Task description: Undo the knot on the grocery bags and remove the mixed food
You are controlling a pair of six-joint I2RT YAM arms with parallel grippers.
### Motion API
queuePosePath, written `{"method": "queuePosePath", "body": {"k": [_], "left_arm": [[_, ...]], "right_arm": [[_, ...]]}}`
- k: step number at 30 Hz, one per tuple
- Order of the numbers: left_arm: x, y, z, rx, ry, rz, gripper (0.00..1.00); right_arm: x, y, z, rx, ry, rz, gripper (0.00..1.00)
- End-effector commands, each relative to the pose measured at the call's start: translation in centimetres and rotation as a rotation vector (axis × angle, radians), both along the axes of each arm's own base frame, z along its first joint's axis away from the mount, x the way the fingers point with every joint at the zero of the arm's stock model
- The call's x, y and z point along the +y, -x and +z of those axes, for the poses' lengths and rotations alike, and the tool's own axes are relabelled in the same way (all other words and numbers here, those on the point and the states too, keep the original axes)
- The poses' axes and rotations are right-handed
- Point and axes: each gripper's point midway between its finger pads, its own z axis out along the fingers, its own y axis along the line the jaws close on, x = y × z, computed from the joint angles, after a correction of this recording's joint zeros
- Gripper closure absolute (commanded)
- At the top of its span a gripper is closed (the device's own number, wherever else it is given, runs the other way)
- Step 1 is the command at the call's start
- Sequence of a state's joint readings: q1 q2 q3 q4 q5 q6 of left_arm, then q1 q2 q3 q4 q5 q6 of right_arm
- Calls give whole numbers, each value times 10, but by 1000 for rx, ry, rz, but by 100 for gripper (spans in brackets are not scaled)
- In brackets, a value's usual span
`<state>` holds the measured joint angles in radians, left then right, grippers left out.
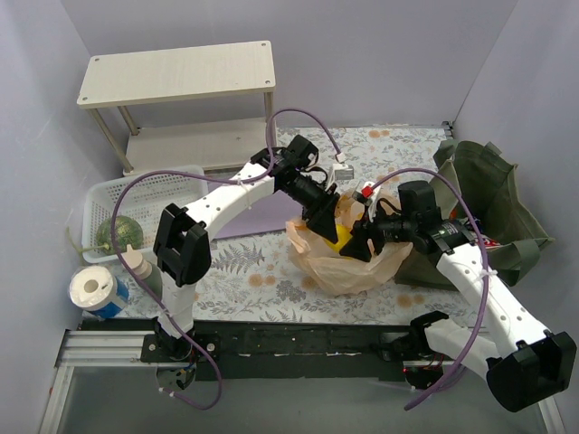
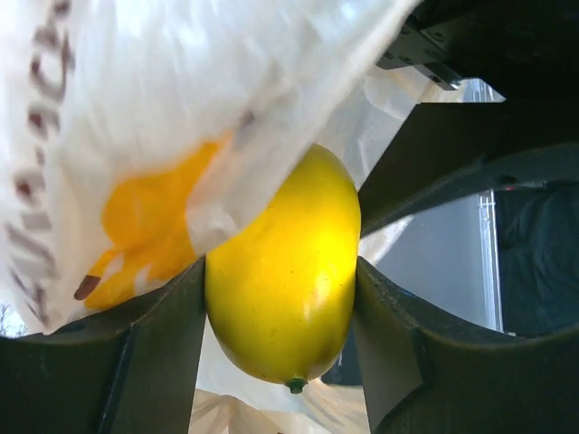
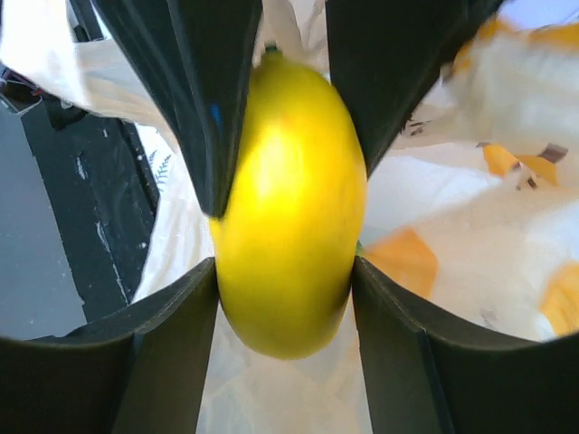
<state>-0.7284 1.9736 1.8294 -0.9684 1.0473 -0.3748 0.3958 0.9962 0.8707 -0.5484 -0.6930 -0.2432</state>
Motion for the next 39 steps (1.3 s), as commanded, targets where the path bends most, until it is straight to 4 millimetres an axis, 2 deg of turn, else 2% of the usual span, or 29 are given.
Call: {"method": "queuePosePath", "body": {"k": [1, 2, 3, 6, 7, 8, 12, 14, 15, 16, 18, 19, 20, 21, 22, 25, 29, 31, 32, 33, 36, 39], "left_arm": [[29, 5, 96, -54, 182, 20, 100], [35, 9, 107, -76, 196, 25, 100], [40, 12, 108, -75, 195, 29, 100], [51, 17, 103, -74, 181, 37, 100], [55, 17, 101, -65, 179, 40, 100], [57, 18, 100, -59, 178, 38, 100], [67, 13, 124, -114, 222, 61, 100], [75, -2, 138, -161, 238, 124, 100], [81, -7, 143, -121, 232, 172, 100], [97, -27, 148, -130, 257, 245, 100], [117, -49, 150, -49, 243, 385, 100], [135, -74, 161, -118, 277, 484, 100], [143, -84, 150, -84, 261, 553, 100], [152, -103, 147, -104, 244, 658, 100], [161, -118, 153, -99, 261, 744, 100], [166, -140, 141, -42, 232, 880, 100], [168, -162, 107, 81, 181, 1010, 100], [175, -178, 80, 134, 128, 1127, 100], [175, -182, 72, 192, 110, 1169, 100], [175, -183, 55, 244, 84, 1190, 100], [171, -185, 43, 324, 86, 1206, 100], [173, -195, 17, 336, 57, 1243, 100]], "right_arm": [[-21, 10, -27, 81, 120, -38, 34], [-21, 10, -28, 89, 120, -40, 34], [-21, 10, -30, 98, 123, -37, 33], [-23, 8, -34, 114, 126, -39, 31], [-23, 8, -34, 117, 126, -39, 26], [-24, 7, -34, 117, 128, -43, 25], [-27, 4, -36, 131, 133, -57, 25], [-29, 2, -37, 133, 134, -70, 25], [-30, 1, -37, 137, 132, -78, 25], [-30, 0, -37, 136, 131, -83, 25], [-32, -2, -36, 132, 130, -96, 25], [-33, -3, -36, 129, 130, -100, 26], [-34, -3, -35, 128, 129, -103, 26], [-34, -2, -34, 126, 129, -103, 26], [-35, -3, -33, 122, 129, -107, 26], [-35, -3, -32, 128, 131, -105, 26], [-35, -1, -30, 138, 139, -96, 27], [-36, -2, -28, 135, 145, -92, 28], [-36, -4, -25, 122, 146, -89, 27], [-37, -4, -26, 136, 159, -93, 27], [-40, -7, -20, 136, 191, -87, 28], [-43, -11, -17, 142, 222, -75, 28]]}}
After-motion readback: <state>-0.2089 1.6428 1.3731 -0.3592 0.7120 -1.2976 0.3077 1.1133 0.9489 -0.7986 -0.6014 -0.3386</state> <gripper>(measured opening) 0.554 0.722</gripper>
